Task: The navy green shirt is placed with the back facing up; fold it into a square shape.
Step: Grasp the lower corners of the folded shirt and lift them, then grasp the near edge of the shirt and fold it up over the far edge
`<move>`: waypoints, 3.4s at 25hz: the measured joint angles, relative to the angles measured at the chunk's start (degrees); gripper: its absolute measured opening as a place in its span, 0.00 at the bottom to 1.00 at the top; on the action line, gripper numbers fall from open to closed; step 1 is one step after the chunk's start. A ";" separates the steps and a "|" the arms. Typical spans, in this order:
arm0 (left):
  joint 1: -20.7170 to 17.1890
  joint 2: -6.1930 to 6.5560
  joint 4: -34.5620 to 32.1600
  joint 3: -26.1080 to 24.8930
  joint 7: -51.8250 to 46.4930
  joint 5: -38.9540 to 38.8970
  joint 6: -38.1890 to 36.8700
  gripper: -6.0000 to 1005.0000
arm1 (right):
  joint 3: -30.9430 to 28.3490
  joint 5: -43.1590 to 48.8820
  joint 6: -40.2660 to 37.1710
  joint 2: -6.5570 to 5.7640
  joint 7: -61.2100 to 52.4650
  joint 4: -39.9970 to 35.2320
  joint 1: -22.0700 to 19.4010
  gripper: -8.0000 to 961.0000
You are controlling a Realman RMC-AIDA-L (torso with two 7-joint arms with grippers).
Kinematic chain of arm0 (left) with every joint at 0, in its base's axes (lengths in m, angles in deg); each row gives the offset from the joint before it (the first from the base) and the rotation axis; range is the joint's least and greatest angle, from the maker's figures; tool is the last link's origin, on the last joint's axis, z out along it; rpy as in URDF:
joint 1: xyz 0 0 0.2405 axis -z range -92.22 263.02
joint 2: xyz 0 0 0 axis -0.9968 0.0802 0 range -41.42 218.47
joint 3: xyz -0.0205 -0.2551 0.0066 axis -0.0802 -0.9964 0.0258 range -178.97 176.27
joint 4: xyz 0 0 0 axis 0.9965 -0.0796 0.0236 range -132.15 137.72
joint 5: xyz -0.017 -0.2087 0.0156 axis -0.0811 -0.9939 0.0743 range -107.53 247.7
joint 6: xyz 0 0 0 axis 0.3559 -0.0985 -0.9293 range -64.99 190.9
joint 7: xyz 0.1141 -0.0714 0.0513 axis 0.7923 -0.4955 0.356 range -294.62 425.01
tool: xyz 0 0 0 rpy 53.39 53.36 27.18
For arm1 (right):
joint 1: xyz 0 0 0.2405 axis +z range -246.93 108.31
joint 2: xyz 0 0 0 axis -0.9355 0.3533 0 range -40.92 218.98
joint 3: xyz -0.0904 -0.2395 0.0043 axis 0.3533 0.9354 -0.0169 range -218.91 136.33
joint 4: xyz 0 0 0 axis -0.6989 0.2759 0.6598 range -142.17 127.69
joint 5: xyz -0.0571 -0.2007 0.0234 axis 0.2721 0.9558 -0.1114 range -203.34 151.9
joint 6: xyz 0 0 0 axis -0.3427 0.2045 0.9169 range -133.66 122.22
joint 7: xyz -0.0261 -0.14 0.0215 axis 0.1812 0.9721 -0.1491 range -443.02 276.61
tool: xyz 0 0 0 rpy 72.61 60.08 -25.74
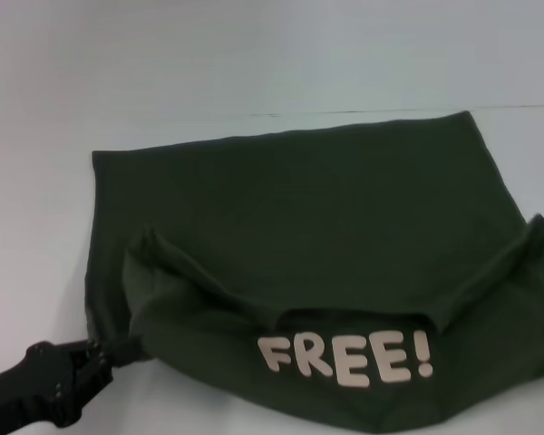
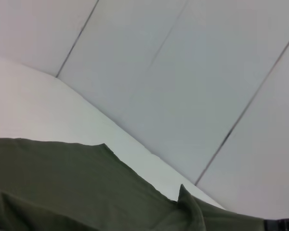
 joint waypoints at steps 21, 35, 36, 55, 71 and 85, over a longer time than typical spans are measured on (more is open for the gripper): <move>-0.69 0.61 1.44 -4.37 -0.44 2.96 -5.13 0.03 | -8.69 5.83 -6.79 -1.09 3.27 -0.04 -3.68 0.03; 0.98 2.28 4.49 -8.26 -0.64 3.19 -5.24 0.04 | -11.52 5.64 -6.63 -2.12 1.40 -0.03 -0.15 0.03; 1.90 2.39 4.49 -9.75 -0.77 3.11 -5.23 0.04 | -13.39 5.58 -6.67 -2.33 1.17 -0.02 1.19 0.03; 25.78 2.51 11.67 -16.75 -2.65 3.42 26.31 0.05 | -11.58 5.77 24.22 -4.35 -2.99 6.66 23.06 0.03; 32.23 -0.23 13.95 -11.89 -0.78 2.83 49.38 0.06 | -4.45 5.44 51.74 -1.35 2.67 15.18 33.26 0.03; 33.28 -0.27 15.57 -12.31 0.28 2.71 51.86 0.07 | -3.99 3.94 55.35 -0.24 4.86 16.15 34.29 0.03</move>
